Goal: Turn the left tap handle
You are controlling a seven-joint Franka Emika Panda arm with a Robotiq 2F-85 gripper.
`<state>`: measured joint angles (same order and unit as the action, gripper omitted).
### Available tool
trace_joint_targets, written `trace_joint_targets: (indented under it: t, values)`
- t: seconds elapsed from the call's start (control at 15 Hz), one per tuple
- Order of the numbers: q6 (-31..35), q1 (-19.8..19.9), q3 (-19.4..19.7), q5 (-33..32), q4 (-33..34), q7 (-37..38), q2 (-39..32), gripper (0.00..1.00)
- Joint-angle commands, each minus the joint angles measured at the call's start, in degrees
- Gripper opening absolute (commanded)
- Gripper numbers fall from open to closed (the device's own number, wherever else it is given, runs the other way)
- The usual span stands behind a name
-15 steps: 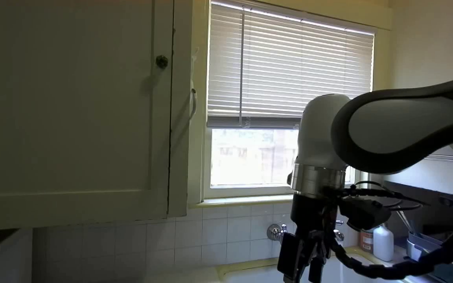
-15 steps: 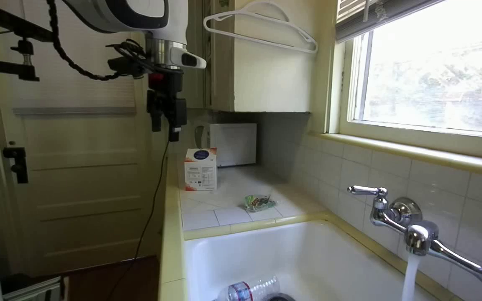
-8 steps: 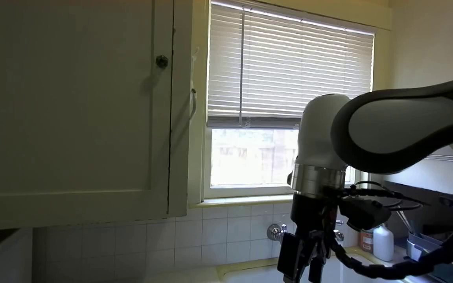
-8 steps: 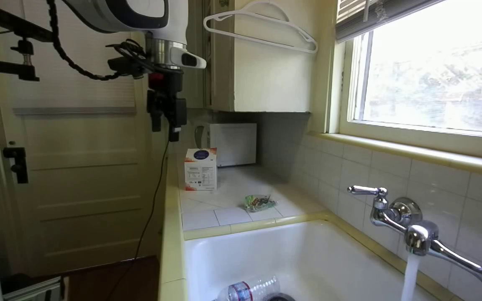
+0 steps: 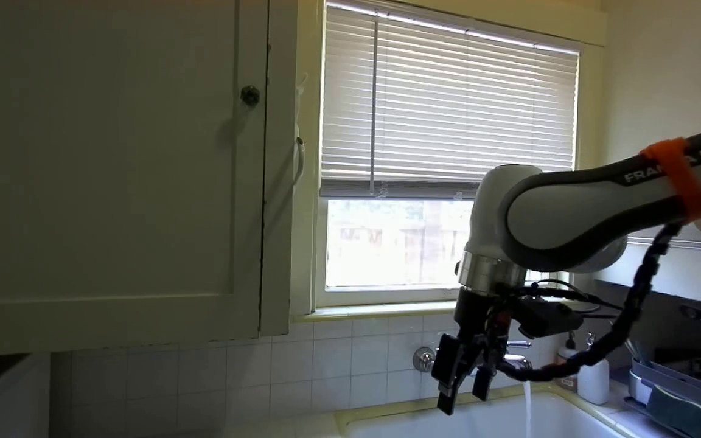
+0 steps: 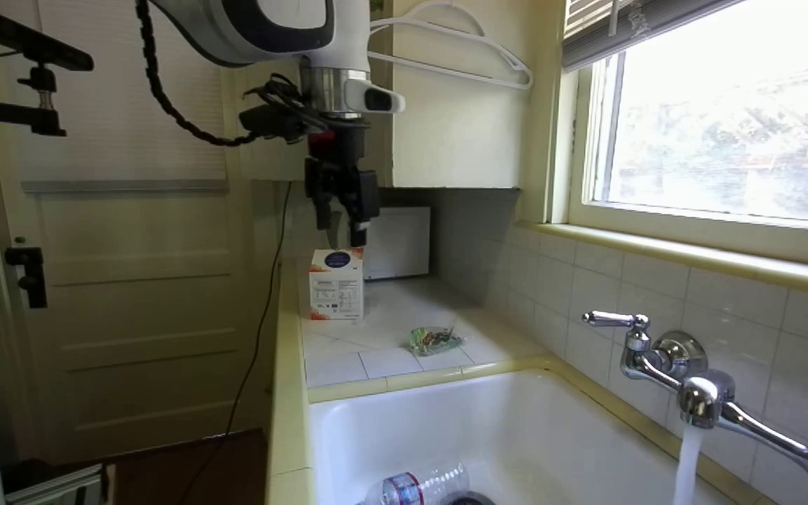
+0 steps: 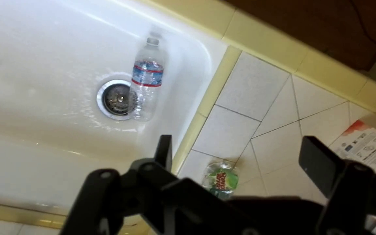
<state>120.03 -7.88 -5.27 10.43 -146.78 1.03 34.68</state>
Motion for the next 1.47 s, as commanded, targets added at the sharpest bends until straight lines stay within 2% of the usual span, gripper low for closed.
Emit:
trace_joint_targets:
  t: [0.0,0.33,0.53,0.6,0.67,0.73,0.93,1.13,1.27,1.33,1.4]
  values:
    - [2.44,2.89,3.79,-3.81,3.02,-5.97,-6.45,1.00]
    - [4.19,6.42,8.35,-10.22,8.17,-14.32,-15.26,1.00]
    - [8.12,8.06,10.09,-13.36,11.14,-17.99,-21.29,1.00]
    - [9.24,8.55,10.54,-13.99,12.26,-18.76,-23.37,1.00]
    - [12.25,9.39,10.43,-14.51,13.12,-16.08,-25.87,1.00]
    - [9.33,8.59,10.21,-12.58,10.32,-17.19,-20.65,1.00]
    - [11.84,9.60,10.37,-13.15,12.51,-17.17,-25.39,1.00]
    - [11.84,9.60,10.25,-13.18,13.24,-17.11,-26.00,1.00]
    - [14.63,9.94,10.62,-15.04,14.75,-19.51,-27.69,1.00]
    - [15.57,10.25,10.86,-16.22,16.17,-20.71,-28.81,0.96]
    - [16.38,10.55,11.09,-17.11,17.59,-21.32,-30.01,0.74]
